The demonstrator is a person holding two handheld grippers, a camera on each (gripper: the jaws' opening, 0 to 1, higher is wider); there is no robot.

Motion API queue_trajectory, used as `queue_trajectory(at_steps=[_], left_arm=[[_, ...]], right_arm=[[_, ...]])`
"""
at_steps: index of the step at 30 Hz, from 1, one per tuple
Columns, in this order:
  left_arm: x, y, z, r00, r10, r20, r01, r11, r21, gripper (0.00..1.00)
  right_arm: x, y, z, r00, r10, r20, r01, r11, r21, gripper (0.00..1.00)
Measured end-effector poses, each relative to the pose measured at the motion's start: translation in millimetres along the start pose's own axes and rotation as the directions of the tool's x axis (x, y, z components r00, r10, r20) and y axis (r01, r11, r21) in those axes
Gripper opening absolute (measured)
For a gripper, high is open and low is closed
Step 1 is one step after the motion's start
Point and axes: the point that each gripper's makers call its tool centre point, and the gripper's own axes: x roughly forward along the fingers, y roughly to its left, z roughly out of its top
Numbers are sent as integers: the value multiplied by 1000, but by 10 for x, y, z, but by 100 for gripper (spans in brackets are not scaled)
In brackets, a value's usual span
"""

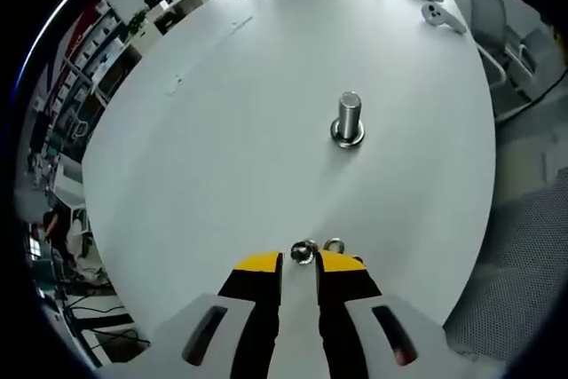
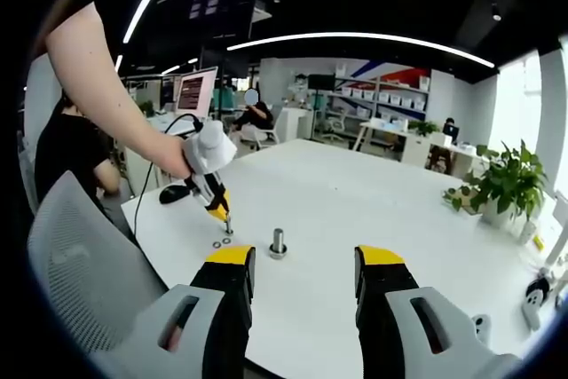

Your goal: Place the washer onto the threaded stud by aligning its center hole with the stud, sliding it down to the base, and recovering from edge contact or off-axis alignment until the washer reaches the visible bottom stop.

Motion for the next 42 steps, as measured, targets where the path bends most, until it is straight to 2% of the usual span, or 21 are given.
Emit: queue_trajectory(at_steps=[19, 31, 42], left_arm=[[15, -31, -178, 1000, 1, -2, -1, 996, -92, 13], [66, -165, -315, 1000, -16, 14, 19, 976, -218, 14], [142, -273, -339, 999, -34, 10, 36, 965, -259, 16]], right_arm=[[-1, 11, -4, 1000, 5, -2, -5, 1000, -3, 46], [5, 24, -7, 1000, 10, -6, -10, 1000, -10, 46], [3, 15, -6, 1000, 6, -4, -6, 1000, -10, 46]])
